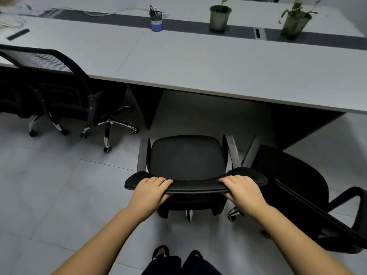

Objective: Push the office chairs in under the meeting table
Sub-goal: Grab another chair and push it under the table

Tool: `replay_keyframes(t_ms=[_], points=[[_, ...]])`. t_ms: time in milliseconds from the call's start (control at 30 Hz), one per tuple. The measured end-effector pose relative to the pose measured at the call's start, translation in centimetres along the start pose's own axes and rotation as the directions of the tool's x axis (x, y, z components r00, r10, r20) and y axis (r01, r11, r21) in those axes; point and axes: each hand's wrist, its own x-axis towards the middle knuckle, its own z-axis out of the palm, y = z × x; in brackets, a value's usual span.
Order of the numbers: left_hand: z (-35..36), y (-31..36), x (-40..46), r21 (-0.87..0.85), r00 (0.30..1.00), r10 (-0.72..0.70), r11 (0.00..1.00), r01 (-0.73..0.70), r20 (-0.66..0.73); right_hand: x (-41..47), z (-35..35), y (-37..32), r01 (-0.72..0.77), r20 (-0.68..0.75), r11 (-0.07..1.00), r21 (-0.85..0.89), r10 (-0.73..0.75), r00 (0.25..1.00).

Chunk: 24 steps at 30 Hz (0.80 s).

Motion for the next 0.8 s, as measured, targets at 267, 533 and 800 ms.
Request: replay_keyframes(t_ms=[267,533,800], points=[[-0.3,-3.8,3.6,0.071,0.997,0.076,0.995,-0.075,-0.016,4.2,0.8,0.9,0.063,-0.087,0.996,-0.057,-0.067,0.994],[-1.5,-11.0,10.5,0.084,0.996,0.059,0.994,-0.065,0.072,13.0,0.6,0.8,0.022,-0.105,0.998,-0.055,-0.028,0.994],[-1.4,-19.1,19.0,0.082,0.988,0.126,0.988,-0.133,0.089,22.6,0.7,1.9,-0.046,-0.073,0.994,-0.098,0.039,0.997]])
